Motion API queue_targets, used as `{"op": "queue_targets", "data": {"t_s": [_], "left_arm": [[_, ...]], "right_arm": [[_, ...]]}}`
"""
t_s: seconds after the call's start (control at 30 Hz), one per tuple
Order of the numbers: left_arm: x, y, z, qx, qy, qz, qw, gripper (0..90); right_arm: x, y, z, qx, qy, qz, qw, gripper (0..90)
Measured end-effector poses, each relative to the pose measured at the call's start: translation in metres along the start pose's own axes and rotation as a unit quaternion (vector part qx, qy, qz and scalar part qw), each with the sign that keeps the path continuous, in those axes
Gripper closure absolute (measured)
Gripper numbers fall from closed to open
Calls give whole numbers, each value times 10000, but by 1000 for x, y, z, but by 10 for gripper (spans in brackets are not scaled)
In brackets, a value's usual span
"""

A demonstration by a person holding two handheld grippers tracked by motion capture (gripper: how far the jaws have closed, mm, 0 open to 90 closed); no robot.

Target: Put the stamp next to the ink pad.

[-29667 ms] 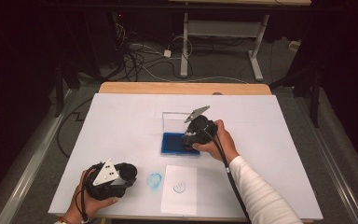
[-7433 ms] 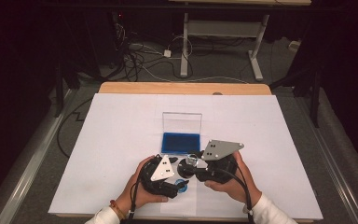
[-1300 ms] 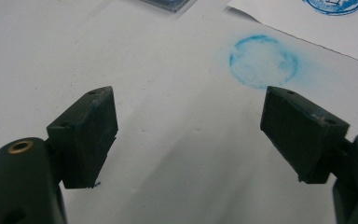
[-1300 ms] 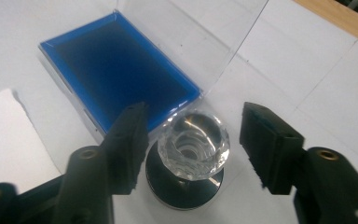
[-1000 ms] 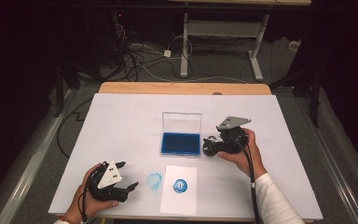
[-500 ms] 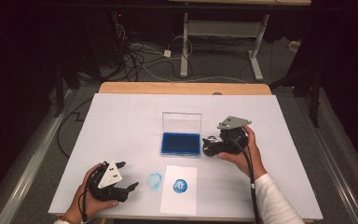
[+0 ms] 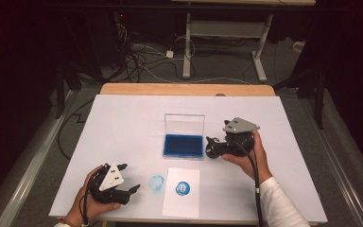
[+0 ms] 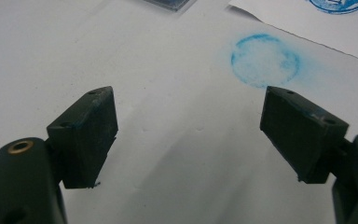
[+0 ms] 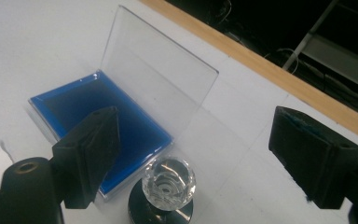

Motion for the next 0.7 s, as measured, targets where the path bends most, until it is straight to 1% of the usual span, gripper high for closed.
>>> {"op": "queue_targets", "data": {"t_s": [0.2, 0.4, 0.47, 0.6, 0.7], "left_arm": [[1, 1, 0, 11, -4, 7, 10000, 183], [1, 2, 0, 14, 2, 24, 10000, 183], [1, 2, 0, 16, -1, 27, 10000, 183], [1, 2, 0, 11, -3, 22, 10000, 183], [1, 2, 0, 10, -8, 22, 10000, 183]], "right_arm": [[5, 13, -2, -62, 42, 283, 9996, 162], [6, 22, -6, -136, 116, 434, 9989, 163], [5, 25, -8, -179, 165, 524, 9983, 163], [4, 32, -11, -172, 218, 634, 9976, 165], [2, 35, -13, -185, 248, 658, 9974, 165]]}}
Point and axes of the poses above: each handheld gripper's, and its own axes: y roughly backward along the jaws, x roughly out of its top, z roughly to its right, the point moved 5 cm from there along -y, roughly forward along the jaws, and after that the axes turned 3 degrees about -z, right-handed, at the moved point
